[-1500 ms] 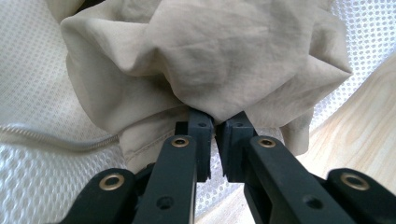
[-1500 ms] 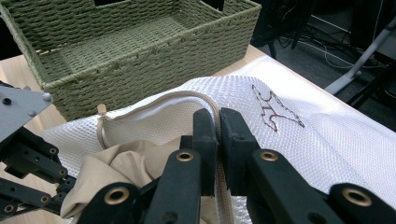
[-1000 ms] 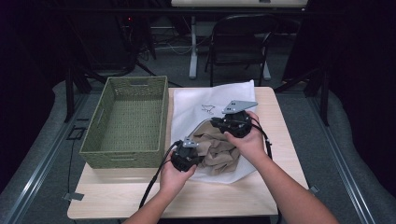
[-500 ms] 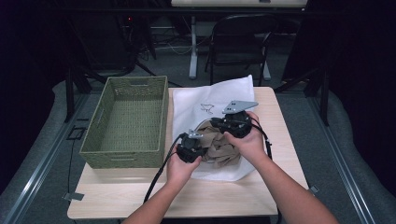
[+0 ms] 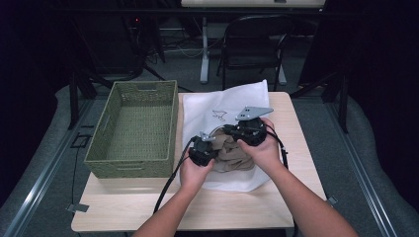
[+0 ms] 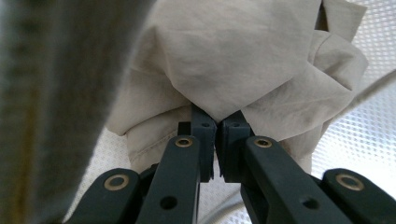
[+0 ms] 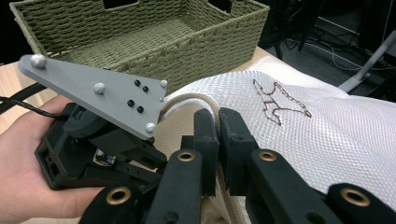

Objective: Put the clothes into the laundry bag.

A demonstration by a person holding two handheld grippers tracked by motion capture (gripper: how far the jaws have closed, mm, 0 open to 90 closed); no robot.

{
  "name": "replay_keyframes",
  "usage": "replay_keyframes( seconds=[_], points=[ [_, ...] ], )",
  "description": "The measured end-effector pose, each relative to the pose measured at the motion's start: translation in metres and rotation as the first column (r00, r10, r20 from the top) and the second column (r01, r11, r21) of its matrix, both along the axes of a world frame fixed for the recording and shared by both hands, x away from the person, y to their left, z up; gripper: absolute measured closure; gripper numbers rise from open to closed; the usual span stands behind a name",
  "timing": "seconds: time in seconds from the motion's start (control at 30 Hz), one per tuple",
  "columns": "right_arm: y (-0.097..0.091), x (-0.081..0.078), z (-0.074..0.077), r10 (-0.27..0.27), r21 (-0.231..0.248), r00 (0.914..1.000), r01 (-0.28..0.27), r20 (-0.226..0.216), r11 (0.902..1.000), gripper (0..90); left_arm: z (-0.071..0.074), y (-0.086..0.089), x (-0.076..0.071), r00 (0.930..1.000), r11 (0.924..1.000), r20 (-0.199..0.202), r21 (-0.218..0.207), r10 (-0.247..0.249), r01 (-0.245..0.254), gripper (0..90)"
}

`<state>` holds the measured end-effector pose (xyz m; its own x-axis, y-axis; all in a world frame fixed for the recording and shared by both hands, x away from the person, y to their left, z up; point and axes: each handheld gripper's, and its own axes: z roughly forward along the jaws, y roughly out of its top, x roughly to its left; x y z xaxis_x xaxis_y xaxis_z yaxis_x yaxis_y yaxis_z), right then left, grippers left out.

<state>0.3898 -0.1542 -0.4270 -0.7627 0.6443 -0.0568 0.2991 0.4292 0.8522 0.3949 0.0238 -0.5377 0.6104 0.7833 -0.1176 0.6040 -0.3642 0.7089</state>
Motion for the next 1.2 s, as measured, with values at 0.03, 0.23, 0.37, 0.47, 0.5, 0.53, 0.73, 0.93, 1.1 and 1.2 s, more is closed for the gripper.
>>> replay_keyframes(
  seconds=[0.03,0.23,0.37,0.47,0.5,0.53,0.73,0.93,1.1,1.2],
  points=[
    [0.000,0.000,0.000,0.001,0.001,1.0000,-0.001,-0.002,1.0000,85.8,0.000,-0.001,-0.001,1.0000,1.0000,-0.001,-0.003,0.001,-0.001,85.9],
    [-0.003,0.002,-0.002,-0.010,0.004,0.9999,0.010,-0.003,0.9999,85.7,0.009,0.006,-0.012,0.9996,0.9994,0.011,-0.022,-0.026,0.027,78.3],
    [-0.006,0.004,-0.003,-0.015,0.004,0.9999,0.015,-0.008,0.9999,85.7,0.017,0.014,-0.022,0.9984,0.9980,0.007,-0.028,-0.057,0.057,71.7],
    [-0.006,0.003,-0.003,-0.015,0.006,0.9998,0.015,-0.009,0.9999,85.7,0.020,0.018,-0.033,0.9980,0.9967,0.022,-0.054,-0.059,0.061,67.6],
    [-0.006,0.003,-0.003,-0.016,0.004,0.9998,0.016,-0.009,0.9999,85.7,0.020,0.017,-0.036,0.9976,0.9962,0.022,-0.055,-0.066,0.067,66.5],
    [-0.006,0.003,-0.003,-0.016,0.004,0.9998,0.016,-0.009,0.9999,85.6,0.020,0.017,-0.039,0.9967,0.9950,0.018,-0.058,-0.080,0.081,65.9],
    [-0.004,0.002,-0.003,-0.014,0.004,0.9999,0.014,-0.007,0.9999,85.4,0.012,0.003,-0.049,0.9910,0.9903,-0.002,-0.038,-0.134,0.134,62.1],
    [-0.004,0.002,-0.003,-0.013,0.004,0.9999,0.013,-0.007,0.9999,85.3,-0.005,-0.015,-0.048,0.9896,0.9896,-0.023,-0.031,-0.142,0.141,61.3],
    [-0.005,0.002,-0.003,-0.014,0.009,0.9999,0.014,-0.006,0.9999,85.2,-0.014,-0.026,-0.042,0.9918,0.9920,-0.021,-0.004,-0.126,0.126,60.0],
    [-0.007,0.002,-0.003,-0.013,0.012,0.9999,0.013,-0.005,0.9998,85.1,-0.019,-0.033,-0.040,0.9931,0.9935,-0.028,0.002,-0.114,0.114,63.6]
  ],
)
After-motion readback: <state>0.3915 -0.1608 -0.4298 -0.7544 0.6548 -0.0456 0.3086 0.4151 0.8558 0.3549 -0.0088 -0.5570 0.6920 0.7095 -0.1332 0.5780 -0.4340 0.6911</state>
